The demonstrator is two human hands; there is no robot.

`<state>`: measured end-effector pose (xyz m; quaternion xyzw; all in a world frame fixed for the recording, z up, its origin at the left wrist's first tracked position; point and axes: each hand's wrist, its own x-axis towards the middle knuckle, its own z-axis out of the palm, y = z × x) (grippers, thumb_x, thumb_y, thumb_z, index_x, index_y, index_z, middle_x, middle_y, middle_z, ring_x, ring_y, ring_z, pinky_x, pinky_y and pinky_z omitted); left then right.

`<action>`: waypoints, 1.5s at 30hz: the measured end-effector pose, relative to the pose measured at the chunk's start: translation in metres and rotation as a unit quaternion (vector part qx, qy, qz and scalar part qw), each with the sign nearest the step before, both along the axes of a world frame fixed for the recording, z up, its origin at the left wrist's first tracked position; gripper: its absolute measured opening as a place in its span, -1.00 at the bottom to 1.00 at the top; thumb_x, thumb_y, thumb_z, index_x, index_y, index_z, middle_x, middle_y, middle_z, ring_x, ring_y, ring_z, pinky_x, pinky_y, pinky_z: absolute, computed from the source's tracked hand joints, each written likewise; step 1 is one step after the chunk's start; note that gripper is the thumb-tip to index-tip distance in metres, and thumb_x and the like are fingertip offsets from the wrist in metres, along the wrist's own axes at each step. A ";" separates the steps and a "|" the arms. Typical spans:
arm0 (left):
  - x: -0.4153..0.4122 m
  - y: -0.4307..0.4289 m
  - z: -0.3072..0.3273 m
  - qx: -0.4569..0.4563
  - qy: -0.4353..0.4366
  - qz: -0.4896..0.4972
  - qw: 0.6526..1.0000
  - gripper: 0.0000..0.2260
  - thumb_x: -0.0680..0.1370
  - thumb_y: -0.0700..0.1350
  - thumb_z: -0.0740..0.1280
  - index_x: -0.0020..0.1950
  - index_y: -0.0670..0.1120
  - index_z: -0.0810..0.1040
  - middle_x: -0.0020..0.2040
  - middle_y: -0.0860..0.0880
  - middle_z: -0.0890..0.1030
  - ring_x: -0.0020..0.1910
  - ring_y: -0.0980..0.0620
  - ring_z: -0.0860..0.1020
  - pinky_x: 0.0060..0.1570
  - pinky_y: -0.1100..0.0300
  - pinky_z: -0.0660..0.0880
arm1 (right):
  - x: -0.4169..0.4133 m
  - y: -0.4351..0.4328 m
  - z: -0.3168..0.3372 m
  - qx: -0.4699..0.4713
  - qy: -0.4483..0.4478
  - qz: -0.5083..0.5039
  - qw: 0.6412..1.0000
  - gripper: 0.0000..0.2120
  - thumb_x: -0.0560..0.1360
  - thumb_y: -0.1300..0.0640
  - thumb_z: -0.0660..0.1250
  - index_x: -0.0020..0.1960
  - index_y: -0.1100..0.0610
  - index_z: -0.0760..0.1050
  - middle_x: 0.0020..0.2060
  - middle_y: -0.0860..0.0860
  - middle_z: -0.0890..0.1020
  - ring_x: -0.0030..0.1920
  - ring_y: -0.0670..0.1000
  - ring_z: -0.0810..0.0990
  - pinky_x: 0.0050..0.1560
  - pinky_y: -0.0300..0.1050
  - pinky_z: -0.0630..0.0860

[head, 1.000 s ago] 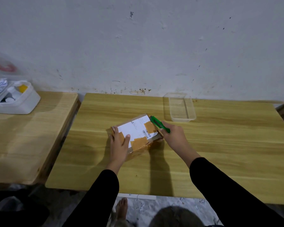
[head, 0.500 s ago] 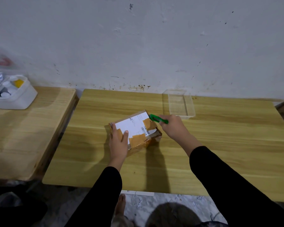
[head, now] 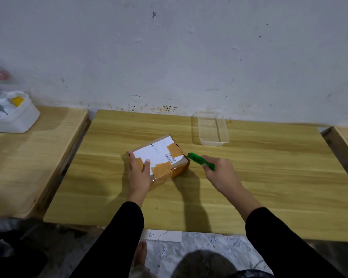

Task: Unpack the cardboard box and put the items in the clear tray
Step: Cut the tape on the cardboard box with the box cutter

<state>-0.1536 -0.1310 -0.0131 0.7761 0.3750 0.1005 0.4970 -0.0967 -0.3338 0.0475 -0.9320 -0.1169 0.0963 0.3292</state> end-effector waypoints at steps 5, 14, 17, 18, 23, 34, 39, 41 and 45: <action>-0.043 -0.025 0.001 -0.007 -0.047 -0.002 0.999 -0.47 0.61 -0.03 0.19 0.53 0.00 0.08 0.43 -0.08 0.35 0.30 -0.05 0.38 0.01 0.35 0.27 | 0.000 0.002 -0.004 0.089 -0.017 -0.062 0.994 -0.69 0.53 0.24 0.23 0.25 0.13 0.50 -0.21 0.17 0.65 -0.40 0.06 0.49 -0.38 -0.20 0.42; -0.015 0.029 0.001 0.148 0.041 -0.212 0.965 -0.48 0.58 0.04 0.23 0.50 -0.05 0.20 0.53 -0.07 0.13 0.51 -0.01 0.01 0.41 0.11 0.07 | 0.002 0.018 -0.017 0.142 0.006 -0.071 0.987 -0.71 0.53 0.26 0.22 0.20 0.10 0.54 -0.34 0.13 0.54 -0.42 0.02 0.35 -0.51 -0.30 0.26; -0.015 0.029 -0.004 0.156 0.048 -0.189 0.968 -0.52 0.58 0.08 0.20 0.48 0.02 0.24 0.46 -0.06 0.23 0.44 -0.01 0.09 0.30 0.13 0.22 | 0.005 0.018 -0.019 0.144 0.013 -0.076 0.987 -0.71 0.53 0.26 0.22 0.20 0.11 0.54 -0.35 0.14 0.53 -0.44 0.01 0.33 -0.53 -0.32 0.24; -0.014 0.025 -0.004 0.170 0.049 -0.173 0.969 -0.53 0.58 0.08 0.19 0.47 0.01 0.25 0.44 -0.07 0.25 0.43 -0.02 0.11 0.28 0.13 0.23 | 0.006 0.017 -0.019 0.146 0.015 -0.081 0.986 -0.71 0.53 0.25 0.22 0.21 0.11 0.53 -0.34 0.16 0.55 -0.44 0.01 0.34 -0.54 -0.32 0.25; 0.003 -0.008 0.006 0.151 0.098 -0.052 0.982 -0.54 0.59 0.05 0.18 0.47 -0.03 0.25 0.38 -0.18 0.30 0.38 -0.15 0.19 0.26 0.00 0.27 | 0.010 0.013 -0.019 0.151 0.018 -0.112 0.982 -0.68 0.55 0.22 0.21 0.29 0.13 0.46 -0.28 0.10 0.59 -0.45 -0.01 0.38 -0.56 -0.34 0.27; -0.010 -0.039 -0.008 0.012 0.040 -0.175 0.984 -0.22 0.46 0.17 0.35 0.53 0.09 -0.04 0.36 -0.18 0.22 0.33 -0.14 0.30 0.13 0.12 0.30 | 0.006 0.004 -0.022 0.167 0.029 -0.125 0.977 -0.70 0.54 0.26 0.20 0.24 0.14 0.51 -0.28 0.11 0.57 -0.41 0.01 0.38 -0.53 -0.36 0.27; -0.005 -0.034 -0.009 -0.012 0.049 -0.227 0.973 -0.03 0.39 0.23 0.39 0.52 0.10 -0.25 0.49 -0.12 0.09 0.45 -0.09 0.16 0.32 0.01 0.24 | 0.006 0.005 -0.022 0.170 0.031 -0.121 0.977 -0.70 0.54 0.25 0.20 0.24 0.14 0.51 -0.26 0.13 0.60 -0.44 -0.01 0.37 -0.50 -0.34 0.29; -0.006 -0.034 -0.010 -0.014 0.040 -0.228 0.973 0.00 0.37 0.23 0.41 0.52 0.08 -0.26 0.50 -0.11 0.10 0.46 -0.05 0.14 0.33 0.03 0.22 | 0.007 0.006 -0.021 0.171 0.035 -0.121 0.977 -0.69 0.54 0.25 0.20 0.26 0.14 0.49 -0.19 0.18 0.65 -0.39 0.01 0.42 -0.42 -0.26 0.35; -0.007 -0.033 -0.012 -0.006 0.040 -0.240 0.970 0.07 0.32 0.24 0.43 0.51 0.08 -0.29 0.50 -0.11 0.08 0.46 -0.05 0.13 0.34 0.02 0.21 | 0.008 0.008 -0.018 0.156 0.036 -0.105 0.982 -0.70 0.54 0.25 0.19 0.24 0.15 0.51 -0.15 0.24 0.66 -0.40 0.06 0.44 -0.42 -0.20 0.38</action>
